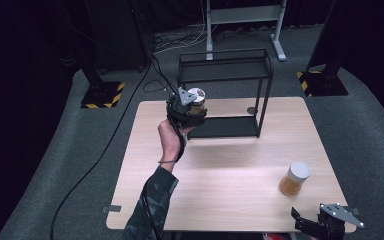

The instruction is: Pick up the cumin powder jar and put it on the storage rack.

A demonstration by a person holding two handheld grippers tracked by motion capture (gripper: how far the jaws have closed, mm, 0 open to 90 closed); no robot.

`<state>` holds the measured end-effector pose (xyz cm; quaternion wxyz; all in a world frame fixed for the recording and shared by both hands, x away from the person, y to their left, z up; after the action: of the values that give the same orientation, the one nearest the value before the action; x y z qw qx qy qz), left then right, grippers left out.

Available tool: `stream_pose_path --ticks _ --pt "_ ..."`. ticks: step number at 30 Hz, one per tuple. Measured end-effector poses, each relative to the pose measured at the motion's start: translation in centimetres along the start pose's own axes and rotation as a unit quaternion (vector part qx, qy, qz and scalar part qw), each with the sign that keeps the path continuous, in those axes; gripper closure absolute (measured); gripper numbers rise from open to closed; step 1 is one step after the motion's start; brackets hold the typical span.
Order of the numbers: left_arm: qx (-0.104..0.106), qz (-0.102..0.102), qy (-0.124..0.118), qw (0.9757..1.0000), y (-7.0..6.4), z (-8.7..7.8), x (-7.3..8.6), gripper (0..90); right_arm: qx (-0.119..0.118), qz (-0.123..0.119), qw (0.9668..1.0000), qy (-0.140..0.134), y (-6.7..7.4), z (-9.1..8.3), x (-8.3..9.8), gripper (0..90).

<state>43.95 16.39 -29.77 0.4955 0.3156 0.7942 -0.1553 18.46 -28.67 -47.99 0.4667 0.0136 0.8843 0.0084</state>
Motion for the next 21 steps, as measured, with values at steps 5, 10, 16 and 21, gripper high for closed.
stream_pose_path --ticks 5,10,16,21 --pt "-0.001 0.004 -0.004 1.0000 0.1 -0.1 -0.7 29.9 0.000 0.000 1.0000 0.000 -0.1 0.0 0.0 0.0" --pt "-0.002 0.007 -0.006 1.0000 0.3 -0.3 -1.4 29.9 0.001 0.000 1.0000 -0.001 -0.1 0.0 0.0 0.0" --pt "0.000 0.012 -0.010 0.9999 0.5 -0.4 -2.3 29.9 0.001 0.000 1.0000 0.001 -0.1 0.0 0.0 0.0" --pt "0.000 0.009 -0.009 0.9999 0.9 -0.4 -3.0 29.9 0.001 0.000 1.0000 0.001 -0.2 0.0 0.0 0.0"
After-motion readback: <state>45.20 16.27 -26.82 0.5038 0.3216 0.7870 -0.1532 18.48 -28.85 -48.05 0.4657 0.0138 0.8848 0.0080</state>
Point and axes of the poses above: each handheld gripper's, and its own axes: z roughly forward along the jaws, x roughly out of its underside, y roughly to its left, the point moved 6 cm from there along z, roughly forward along the jaws, and after that the axes turned 10 degrees about x, right-handed, at the moved point
